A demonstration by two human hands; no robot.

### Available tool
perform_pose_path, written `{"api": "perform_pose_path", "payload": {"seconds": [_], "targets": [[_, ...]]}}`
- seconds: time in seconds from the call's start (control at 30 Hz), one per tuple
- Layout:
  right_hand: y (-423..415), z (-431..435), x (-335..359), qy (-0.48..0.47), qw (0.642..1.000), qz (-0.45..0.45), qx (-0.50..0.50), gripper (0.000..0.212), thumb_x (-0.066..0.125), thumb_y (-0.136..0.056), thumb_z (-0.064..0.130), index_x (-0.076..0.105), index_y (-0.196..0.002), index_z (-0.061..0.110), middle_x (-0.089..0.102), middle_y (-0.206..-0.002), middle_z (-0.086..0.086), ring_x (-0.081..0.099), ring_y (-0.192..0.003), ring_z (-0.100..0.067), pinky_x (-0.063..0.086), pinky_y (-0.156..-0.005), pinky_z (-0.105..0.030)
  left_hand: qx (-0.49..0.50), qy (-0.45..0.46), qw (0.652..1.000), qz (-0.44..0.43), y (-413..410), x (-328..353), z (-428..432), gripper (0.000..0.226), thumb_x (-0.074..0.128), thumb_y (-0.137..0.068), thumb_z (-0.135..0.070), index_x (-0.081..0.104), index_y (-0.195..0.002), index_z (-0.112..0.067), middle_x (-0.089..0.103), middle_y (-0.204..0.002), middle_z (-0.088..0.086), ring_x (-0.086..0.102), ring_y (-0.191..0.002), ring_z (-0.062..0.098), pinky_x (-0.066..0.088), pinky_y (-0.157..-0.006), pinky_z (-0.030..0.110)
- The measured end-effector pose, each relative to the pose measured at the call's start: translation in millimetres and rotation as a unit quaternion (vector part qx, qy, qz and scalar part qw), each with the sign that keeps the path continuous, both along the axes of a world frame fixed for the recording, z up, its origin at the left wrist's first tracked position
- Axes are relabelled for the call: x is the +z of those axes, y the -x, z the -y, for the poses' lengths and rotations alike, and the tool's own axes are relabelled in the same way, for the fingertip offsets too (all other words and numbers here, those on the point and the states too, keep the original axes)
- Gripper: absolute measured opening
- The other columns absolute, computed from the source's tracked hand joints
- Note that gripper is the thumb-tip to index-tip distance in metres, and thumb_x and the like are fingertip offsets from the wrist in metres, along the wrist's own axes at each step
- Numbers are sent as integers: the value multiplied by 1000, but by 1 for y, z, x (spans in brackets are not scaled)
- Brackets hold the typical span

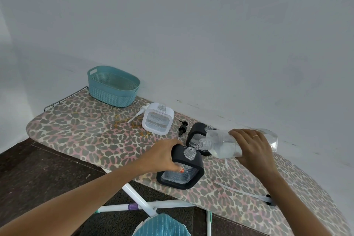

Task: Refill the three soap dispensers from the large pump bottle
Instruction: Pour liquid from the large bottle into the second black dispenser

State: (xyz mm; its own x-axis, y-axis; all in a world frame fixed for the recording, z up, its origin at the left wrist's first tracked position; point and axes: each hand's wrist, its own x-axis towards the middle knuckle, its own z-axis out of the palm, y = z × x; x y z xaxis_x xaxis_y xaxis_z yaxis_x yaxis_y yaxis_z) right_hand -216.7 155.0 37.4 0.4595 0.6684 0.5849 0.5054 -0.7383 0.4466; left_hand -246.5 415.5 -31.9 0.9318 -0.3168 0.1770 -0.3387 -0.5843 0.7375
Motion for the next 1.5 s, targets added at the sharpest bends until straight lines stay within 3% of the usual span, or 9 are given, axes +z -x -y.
{"api": "perform_pose_path", "payload": {"seconds": [0.07, 0.2, 0.77, 1.2, 1.5], "targets": [[0, 0, 0, 0, 1000, 0, -1, 61, 93, -34, 12, 69, -89, 3, 73, -87, -10, 70, -74, -29, 54, -66, -39, 2, 3, 1000, 1, 0, 0, 0, 56, 78, -64, -23, 54, -114, -16, 58, -94, -8, 56, -83, 6, 40, -67, 4], [0, 2, 0, 2, 1000, 1, -6, 61, 94, -34, 13, 70, -89, 3, 73, -87, -10, 70, -75, -29, 54, -67, -40, 1, 7, 1000, -5, -1, -1, 1, 57, 78, -63, -24, 54, -114, -17, 63, -99, -4, 58, -86, 7, 45, -73, 12], [0, 5, 0, -2, 1000, -3, -9, 65, 92, -32, 4, 66, -91, 4, 72, -88, -11, 69, -75, -30, 54, -67, -40, -2, 5, 1000, -14, 2, 4, 3, 55, 77, -65, -22, 53, -114, -16, 57, -93, -8, 55, -82, 5, 38, -63, 0], [0, 7, 0, -6, 1000, -7, -2, 65, 91, -34, 2, 64, -93, 5, 72, -88, -10, 69, -76, -30, 54, -68, -39, -1, 3, 1000, -14, 1, 1, 5, 56, 79, -64, -24, 54, -113, -19, 57, -94, -9, 55, -83, 6, 39, -66, 5], [3, 6, 0, 3, 1000, -10, -4, 68, 90, -31, 1, 64, -93, 6, 72, -88, -10, 69, -77, -29, 54, -67, -39, -3, 6, 1000, -11, 3, 2, 5, 57, 79, -64, -21, 54, -114, -17, 55, -93, -10, 52, -80, 2, 36, -62, -4]]}}
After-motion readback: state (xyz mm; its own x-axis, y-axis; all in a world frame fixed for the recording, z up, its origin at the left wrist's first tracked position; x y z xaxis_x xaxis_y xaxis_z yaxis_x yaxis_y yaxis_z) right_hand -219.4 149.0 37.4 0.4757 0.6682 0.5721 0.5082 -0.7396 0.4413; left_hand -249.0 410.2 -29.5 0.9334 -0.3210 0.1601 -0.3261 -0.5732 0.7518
